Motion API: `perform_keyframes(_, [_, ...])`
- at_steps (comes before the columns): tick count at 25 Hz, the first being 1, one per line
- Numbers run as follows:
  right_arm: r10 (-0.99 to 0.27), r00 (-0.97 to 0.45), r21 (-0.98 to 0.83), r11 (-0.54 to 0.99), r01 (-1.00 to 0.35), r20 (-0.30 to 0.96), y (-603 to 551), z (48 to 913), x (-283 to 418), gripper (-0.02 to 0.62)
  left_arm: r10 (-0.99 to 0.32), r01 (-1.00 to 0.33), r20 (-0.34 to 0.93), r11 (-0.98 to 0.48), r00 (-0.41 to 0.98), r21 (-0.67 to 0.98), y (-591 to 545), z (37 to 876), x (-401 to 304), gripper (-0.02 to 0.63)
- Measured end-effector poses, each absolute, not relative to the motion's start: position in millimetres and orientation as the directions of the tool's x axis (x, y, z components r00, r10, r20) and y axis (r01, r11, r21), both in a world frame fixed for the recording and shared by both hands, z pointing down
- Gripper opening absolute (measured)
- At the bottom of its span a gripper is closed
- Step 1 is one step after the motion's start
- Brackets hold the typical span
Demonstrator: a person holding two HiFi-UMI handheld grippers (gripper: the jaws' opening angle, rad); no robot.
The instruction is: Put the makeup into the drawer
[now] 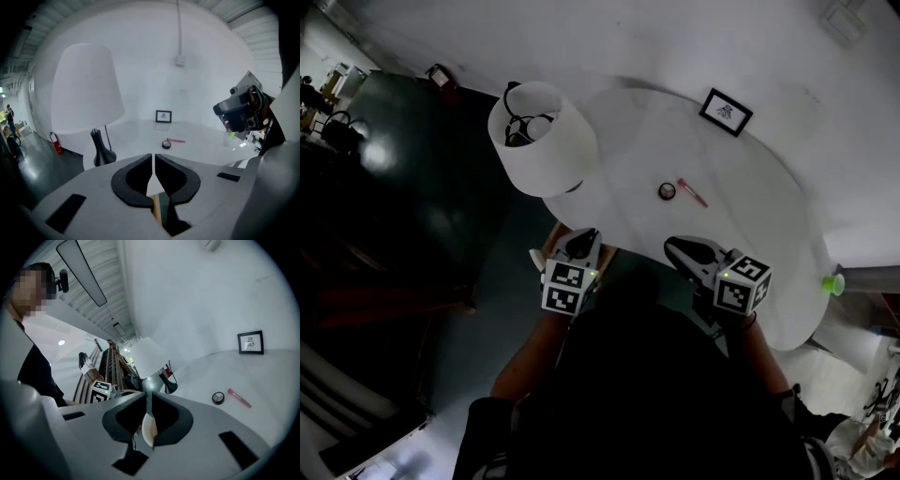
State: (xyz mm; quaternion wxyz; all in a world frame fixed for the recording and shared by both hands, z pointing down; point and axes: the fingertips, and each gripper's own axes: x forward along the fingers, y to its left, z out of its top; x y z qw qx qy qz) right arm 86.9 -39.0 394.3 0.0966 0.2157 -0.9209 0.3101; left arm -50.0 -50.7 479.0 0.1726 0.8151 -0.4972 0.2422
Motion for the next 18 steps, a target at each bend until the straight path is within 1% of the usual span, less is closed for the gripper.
perform_keyframes(4, [-0.361, -0.885, -0.542, 0.700, -0.466, 0.295, -58, 396, 116, 0.017, -0.762, -0.893, 0.512, -0.451, 0.395, 0.018, -75, 452, -24, 0.019])
perform_keyframes(8, [-0.377, -0.883, -0.541, 0.699, -0.468, 0.278, -74, 393, 141, 0.017, -0.774, -0.878, 0.489, -0.477, 0.402, -0.034, -93, 435, 7, 0.014])
perform_keyframes(18, [-0.408, -0.865, -0.540, 0.677, -0.501, 0.292, -87, 396, 197, 0.017, -0.757, -0.834, 0.448, -0.550, 0.475, -0.045, -121, 421, 79, 0.014])
